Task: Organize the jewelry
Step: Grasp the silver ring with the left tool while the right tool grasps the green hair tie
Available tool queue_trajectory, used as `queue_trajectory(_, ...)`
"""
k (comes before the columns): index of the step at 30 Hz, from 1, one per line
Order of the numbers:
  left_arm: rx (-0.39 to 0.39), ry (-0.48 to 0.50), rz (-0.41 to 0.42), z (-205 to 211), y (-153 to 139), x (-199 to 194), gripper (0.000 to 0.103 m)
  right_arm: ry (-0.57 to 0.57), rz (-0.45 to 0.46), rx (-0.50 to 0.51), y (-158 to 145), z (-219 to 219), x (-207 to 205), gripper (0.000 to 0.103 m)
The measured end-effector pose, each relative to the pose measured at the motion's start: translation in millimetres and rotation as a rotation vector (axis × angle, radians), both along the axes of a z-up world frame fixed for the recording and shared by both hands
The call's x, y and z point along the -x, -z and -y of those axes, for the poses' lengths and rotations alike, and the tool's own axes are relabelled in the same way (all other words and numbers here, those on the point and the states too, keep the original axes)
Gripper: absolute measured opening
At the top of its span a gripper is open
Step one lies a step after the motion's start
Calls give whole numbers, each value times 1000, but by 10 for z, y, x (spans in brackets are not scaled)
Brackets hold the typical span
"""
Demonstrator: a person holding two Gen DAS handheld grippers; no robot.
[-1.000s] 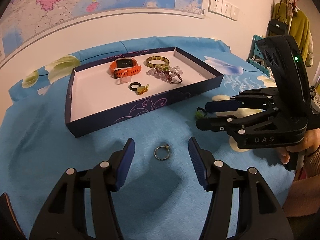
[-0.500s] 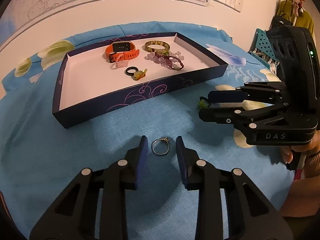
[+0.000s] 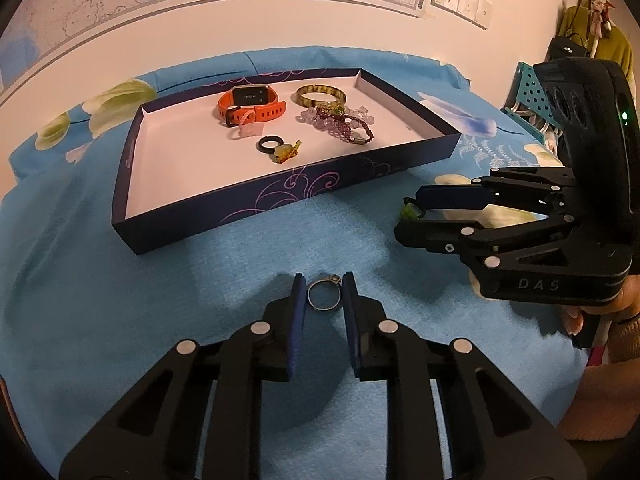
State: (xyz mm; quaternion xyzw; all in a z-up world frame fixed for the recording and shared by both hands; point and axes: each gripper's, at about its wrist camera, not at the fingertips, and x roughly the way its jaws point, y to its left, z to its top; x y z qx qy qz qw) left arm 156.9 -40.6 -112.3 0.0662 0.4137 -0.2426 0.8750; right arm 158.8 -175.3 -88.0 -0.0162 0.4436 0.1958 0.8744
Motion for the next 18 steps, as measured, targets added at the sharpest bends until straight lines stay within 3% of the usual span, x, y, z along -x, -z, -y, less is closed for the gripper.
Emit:
queue_trajectory(5,7,-5,4,-18,-10,6,19,8,3,15,1,-5,-3,25)
queue_trajectory(18,29,-20,18,-64,-43,31,19,16,7,-18,-11,61,41,23)
